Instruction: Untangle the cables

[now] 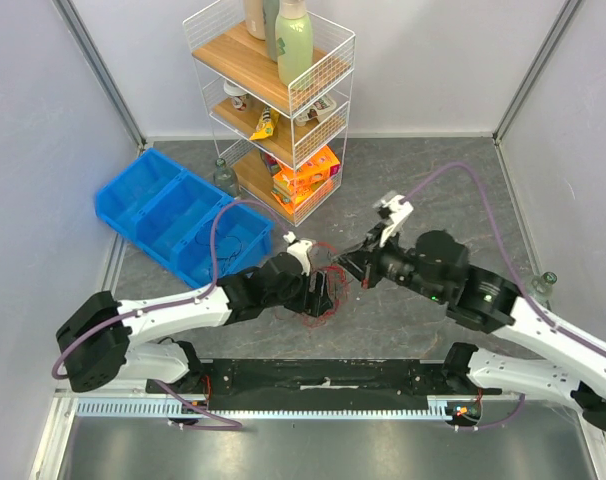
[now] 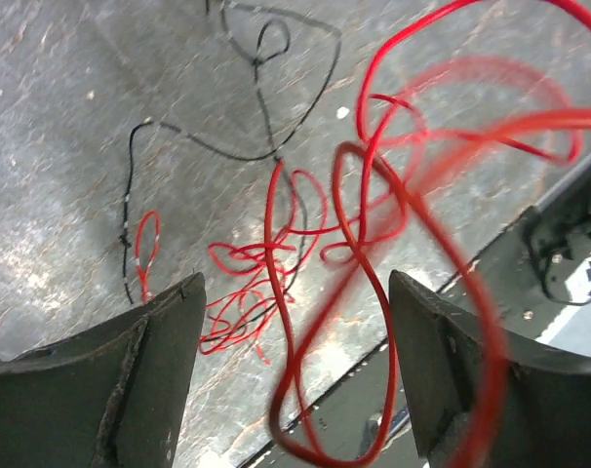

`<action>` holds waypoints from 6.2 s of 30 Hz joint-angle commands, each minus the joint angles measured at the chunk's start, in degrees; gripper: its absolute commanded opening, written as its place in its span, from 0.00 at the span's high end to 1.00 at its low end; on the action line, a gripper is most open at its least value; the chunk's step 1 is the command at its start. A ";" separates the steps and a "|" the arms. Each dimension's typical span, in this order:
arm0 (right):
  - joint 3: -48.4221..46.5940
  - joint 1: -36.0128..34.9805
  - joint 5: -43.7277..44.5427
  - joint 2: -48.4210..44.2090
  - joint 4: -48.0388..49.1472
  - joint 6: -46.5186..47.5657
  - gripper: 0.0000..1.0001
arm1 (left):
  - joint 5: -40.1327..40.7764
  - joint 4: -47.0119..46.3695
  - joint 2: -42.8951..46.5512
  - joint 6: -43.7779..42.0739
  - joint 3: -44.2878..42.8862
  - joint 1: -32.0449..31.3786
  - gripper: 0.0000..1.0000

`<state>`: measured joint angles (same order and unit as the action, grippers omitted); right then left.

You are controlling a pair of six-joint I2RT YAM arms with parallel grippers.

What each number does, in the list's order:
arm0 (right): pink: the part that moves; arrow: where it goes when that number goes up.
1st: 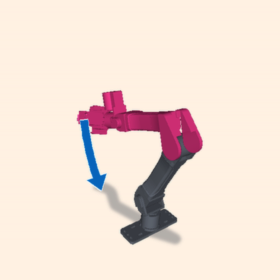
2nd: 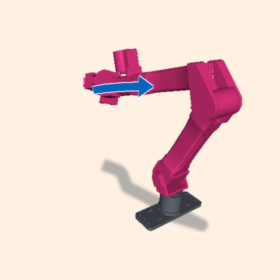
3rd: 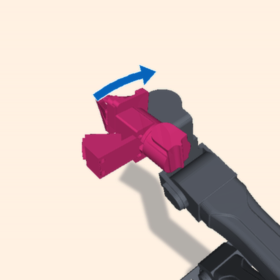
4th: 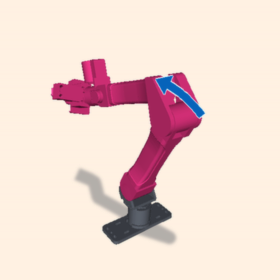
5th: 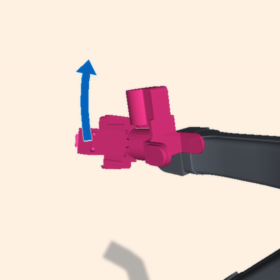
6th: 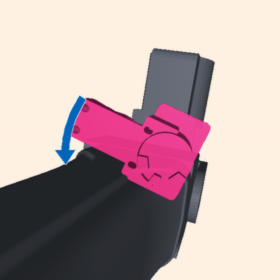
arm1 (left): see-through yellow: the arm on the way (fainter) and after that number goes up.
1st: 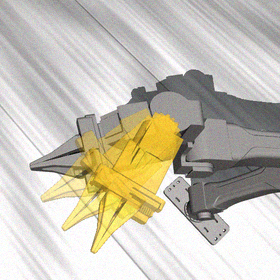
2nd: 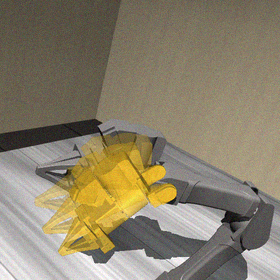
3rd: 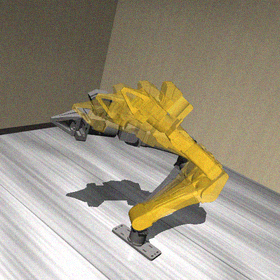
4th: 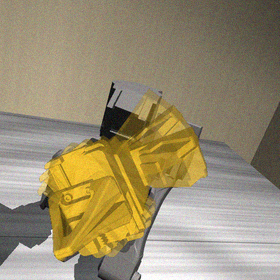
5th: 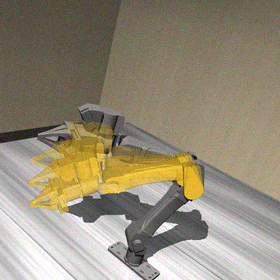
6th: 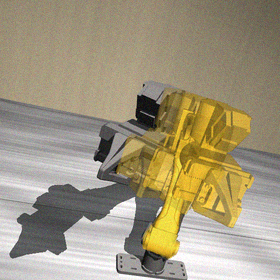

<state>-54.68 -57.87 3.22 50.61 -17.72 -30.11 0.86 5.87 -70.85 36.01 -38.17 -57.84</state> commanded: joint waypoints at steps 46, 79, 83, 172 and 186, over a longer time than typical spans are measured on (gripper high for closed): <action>-19.60 0.03 -1.02 -7.46 7.95 1.02 1.00 | -9.73 -22.83 20.85 -9.47 2.67 2.65 0.01; -9.32 0.03 10.47 -10.01 -1.70 -0.29 1.00 | -19.17 -25.57 21.79 -4.64 6.44 2.47 0.98; -2.99 0.03 6.20 -8.26 -0.75 -3.55 1.00 | -8.79 -22.40 27.07 -1.65 6.88 2.47 0.98; 11.52 -2.69 12.07 -10.97 0.67 -1.27 0.09 | 49.16 -4.41 21.12 -21.90 -16.04 26.25 0.98; 12.75 -2.69 13.39 -15.81 -2.41 -3.73 0.09 | 41.24 10.04 5.82 25.59 -18.78 51.34 0.99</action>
<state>-42.00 -60.49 15.49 34.98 -19.59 -32.64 42.94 12.21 -63.07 42.22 -56.88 -8.86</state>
